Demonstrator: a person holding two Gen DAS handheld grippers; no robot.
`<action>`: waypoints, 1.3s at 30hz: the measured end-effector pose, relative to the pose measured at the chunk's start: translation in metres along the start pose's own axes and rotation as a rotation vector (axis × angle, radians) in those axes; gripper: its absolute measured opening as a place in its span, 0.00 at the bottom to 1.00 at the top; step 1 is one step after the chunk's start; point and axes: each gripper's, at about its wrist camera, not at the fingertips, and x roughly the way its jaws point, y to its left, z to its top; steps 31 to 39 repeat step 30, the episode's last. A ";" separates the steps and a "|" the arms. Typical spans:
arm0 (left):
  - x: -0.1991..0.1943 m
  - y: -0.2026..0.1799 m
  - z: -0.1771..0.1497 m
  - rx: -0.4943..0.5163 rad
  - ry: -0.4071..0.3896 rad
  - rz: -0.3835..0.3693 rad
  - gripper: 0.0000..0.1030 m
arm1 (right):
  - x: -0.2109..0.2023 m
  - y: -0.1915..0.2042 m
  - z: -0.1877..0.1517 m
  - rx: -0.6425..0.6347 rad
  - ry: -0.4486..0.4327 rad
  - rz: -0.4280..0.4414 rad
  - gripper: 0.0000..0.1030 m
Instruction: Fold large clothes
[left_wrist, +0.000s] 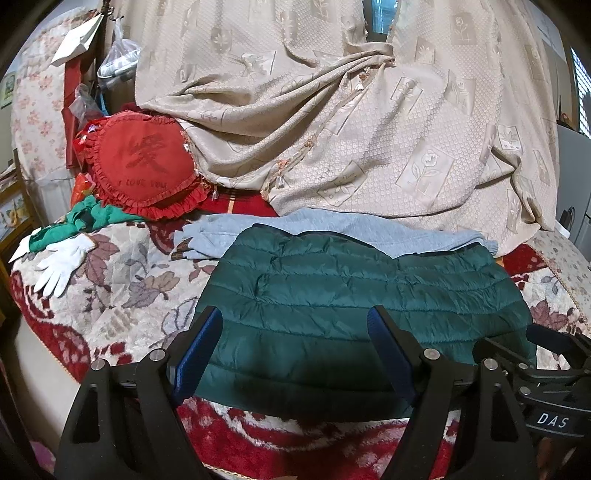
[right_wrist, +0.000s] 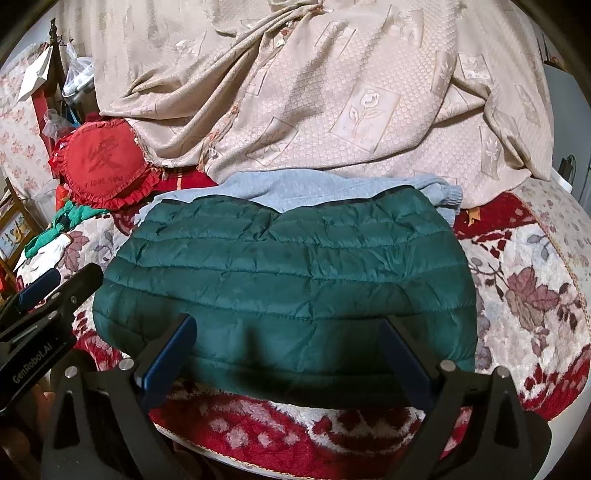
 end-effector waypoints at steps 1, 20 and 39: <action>0.000 0.000 0.000 0.000 0.001 -0.001 0.62 | 0.001 0.000 0.000 0.000 0.002 0.001 0.97; 0.002 -0.002 -0.004 0.008 0.008 -0.003 0.62 | 0.004 0.002 -0.004 0.000 0.017 0.004 0.97; 0.006 -0.006 -0.012 0.039 -0.009 -0.024 0.62 | 0.012 0.002 -0.006 0.002 0.035 0.007 0.97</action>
